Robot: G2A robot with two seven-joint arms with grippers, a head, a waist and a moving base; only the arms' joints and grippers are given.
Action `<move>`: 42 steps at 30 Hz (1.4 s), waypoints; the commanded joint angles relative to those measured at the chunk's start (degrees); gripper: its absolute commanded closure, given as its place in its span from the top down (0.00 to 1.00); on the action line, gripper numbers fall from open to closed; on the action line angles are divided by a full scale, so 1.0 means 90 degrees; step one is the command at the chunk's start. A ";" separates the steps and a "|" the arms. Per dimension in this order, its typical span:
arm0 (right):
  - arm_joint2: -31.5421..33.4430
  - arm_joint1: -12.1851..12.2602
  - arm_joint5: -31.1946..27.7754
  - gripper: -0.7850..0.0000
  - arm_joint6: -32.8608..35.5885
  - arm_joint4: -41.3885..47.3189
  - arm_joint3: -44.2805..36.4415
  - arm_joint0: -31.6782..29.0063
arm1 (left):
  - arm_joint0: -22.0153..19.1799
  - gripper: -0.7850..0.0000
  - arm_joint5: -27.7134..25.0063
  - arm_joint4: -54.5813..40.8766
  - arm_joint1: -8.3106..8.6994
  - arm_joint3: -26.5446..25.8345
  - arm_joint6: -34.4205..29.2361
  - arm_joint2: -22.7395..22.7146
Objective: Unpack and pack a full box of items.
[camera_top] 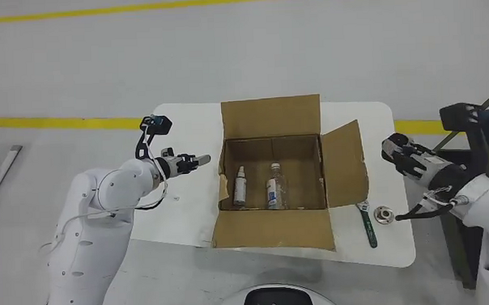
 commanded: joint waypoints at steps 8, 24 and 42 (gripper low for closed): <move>0.1603 0.0125 0.0008 0.00 0.0924 -0.1463 -0.0017 -0.1161 | 0.0000 1.00 0.0000 0.0000 0.0000 0.0000 0.0000 0.0000; -0.1553 0.0256 -0.0240 0.00 0.2069 -0.3588 0.2234 -0.0466 | 0.0000 1.00 0.0000 0.0000 0.0000 0.0000 0.0000 0.0000; -0.2464 0.0224 -0.0141 1.00 0.2069 -0.3819 0.2775 -0.0184 | 0.0000 1.00 0.0000 0.0000 0.0000 0.0000 0.0000 0.0000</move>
